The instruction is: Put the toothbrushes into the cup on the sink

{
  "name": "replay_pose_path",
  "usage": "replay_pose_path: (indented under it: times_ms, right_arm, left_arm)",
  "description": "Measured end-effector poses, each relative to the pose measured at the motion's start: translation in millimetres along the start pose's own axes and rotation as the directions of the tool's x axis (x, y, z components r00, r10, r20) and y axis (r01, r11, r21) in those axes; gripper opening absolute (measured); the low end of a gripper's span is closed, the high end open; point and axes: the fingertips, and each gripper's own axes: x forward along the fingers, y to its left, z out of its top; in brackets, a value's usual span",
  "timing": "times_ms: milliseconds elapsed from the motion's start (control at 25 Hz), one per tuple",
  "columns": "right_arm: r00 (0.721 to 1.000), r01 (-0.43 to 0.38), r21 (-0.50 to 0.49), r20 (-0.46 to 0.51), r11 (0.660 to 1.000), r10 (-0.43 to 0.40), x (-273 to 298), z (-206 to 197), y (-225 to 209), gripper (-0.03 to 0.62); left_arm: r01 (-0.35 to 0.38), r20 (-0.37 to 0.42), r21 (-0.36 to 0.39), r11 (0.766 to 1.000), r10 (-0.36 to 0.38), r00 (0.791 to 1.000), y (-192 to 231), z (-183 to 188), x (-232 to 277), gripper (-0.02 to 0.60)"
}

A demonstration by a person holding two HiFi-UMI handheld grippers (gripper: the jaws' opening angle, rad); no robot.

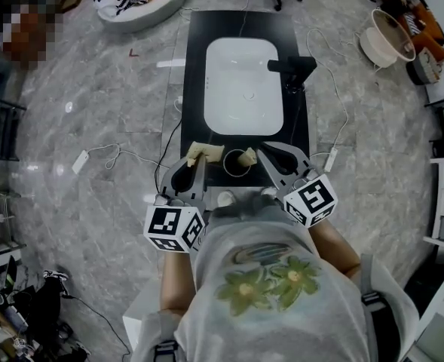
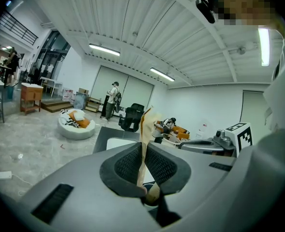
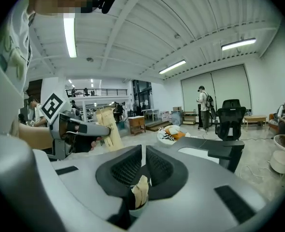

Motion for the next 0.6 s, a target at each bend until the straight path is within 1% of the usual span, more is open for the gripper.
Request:
replay_pose_path:
  times_ms: [80,240,600]
  right_arm:
    - [1.0,-0.017,-0.008,0.022,1.0,0.017,-3.7,8.1,-0.9,0.051]
    - [0.998,-0.044,-0.008,0.051,0.999,0.044,-10.0,19.0,-5.1,0.046]
    - [0.993,-0.105,-0.014,0.05,0.994,0.106,-23.9,22.5,-9.2,0.044]
  left_arm:
    - [-0.011,0.013,-0.014,1.0,0.011,1.0,-2.6,3.0,-1.9,0.034]
    - [-0.039,0.023,-0.008,0.999,0.039,0.999,-8.2,6.9,-2.4,0.034]
    - [-0.08,0.043,-0.022,0.997,0.081,0.996,-28.7,7.0,-8.3,0.034]
